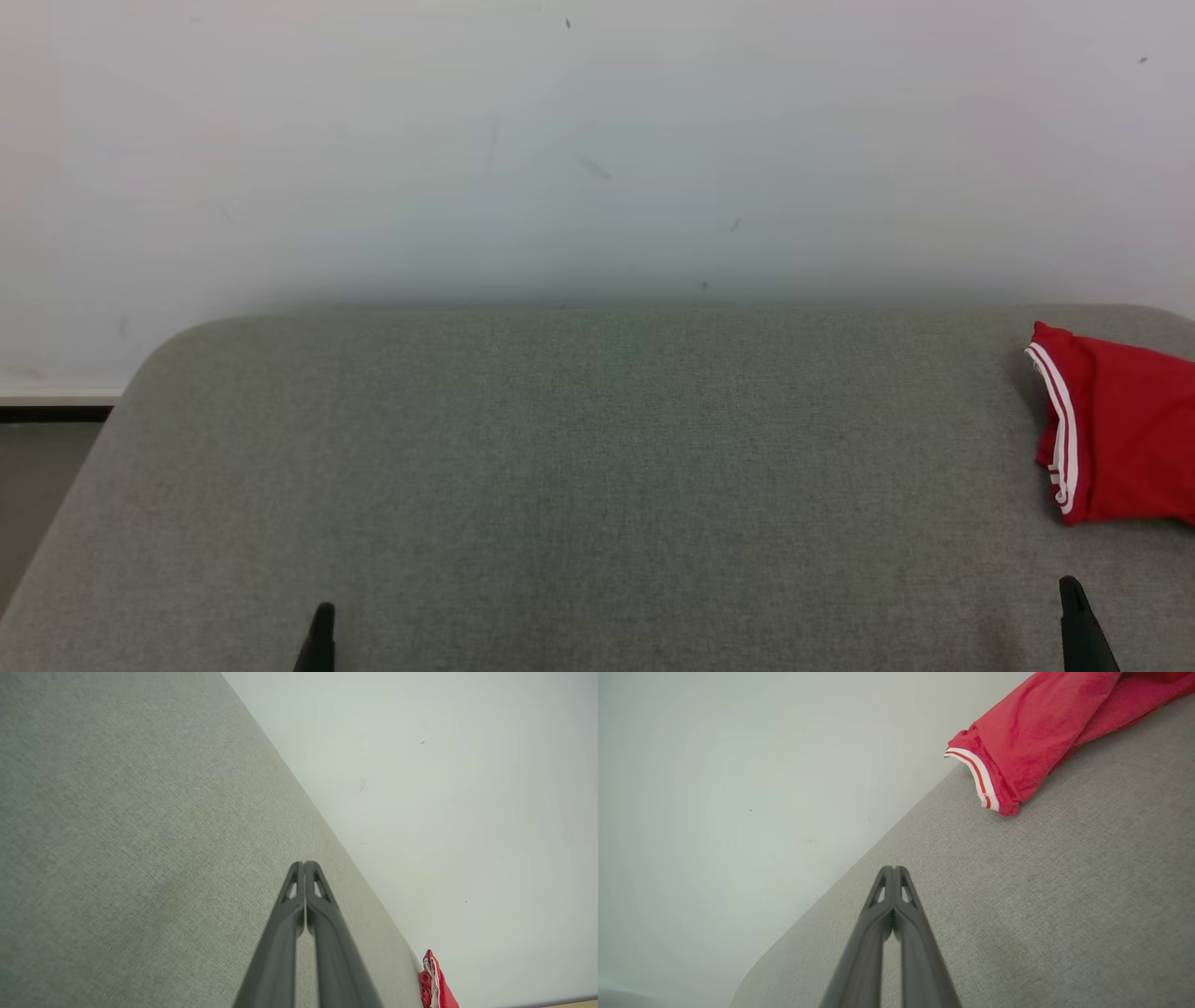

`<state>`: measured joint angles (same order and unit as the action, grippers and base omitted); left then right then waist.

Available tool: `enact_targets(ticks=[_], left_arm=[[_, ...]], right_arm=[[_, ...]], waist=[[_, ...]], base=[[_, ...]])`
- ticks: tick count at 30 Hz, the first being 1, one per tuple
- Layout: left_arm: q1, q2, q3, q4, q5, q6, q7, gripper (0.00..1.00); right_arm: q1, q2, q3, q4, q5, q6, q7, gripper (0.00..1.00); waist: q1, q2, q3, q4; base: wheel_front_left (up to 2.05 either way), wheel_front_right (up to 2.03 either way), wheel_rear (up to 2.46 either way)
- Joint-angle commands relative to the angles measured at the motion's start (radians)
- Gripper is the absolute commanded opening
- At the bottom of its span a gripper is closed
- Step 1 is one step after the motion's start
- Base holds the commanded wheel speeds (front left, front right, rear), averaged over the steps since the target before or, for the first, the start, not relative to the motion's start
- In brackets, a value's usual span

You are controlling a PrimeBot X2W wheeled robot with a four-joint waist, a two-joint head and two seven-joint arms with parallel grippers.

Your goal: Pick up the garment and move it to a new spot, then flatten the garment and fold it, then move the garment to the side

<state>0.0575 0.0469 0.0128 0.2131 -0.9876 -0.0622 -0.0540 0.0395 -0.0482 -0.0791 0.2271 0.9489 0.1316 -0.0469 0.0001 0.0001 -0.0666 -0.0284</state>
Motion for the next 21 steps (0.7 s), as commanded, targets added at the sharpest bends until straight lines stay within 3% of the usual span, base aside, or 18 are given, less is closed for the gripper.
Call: enact_targets(ticks=[1, 21], left_arm=[[-0.026, 0.007, 0.006, -0.008, -0.029, -0.007, 0.005, 0.0], [-0.076, 0.008, 0.039, 0.006, -0.234, -0.03, 0.062, 0.0]], right_arm=[[-0.027, -0.004, -0.007, -0.006, 0.027, -0.001, 0.005, 0.0], [-0.072, -0.004, -0.017, 0.002, 0.246, -0.001, 0.06, 0.0]], waist=[[-0.0001, -0.0001, 0.001, 0.0], [-0.0001, -0.0001, 0.02, 0.008]], base=[[0.0, 0.0, 0.0], [0.0, 0.0, 0.0]])
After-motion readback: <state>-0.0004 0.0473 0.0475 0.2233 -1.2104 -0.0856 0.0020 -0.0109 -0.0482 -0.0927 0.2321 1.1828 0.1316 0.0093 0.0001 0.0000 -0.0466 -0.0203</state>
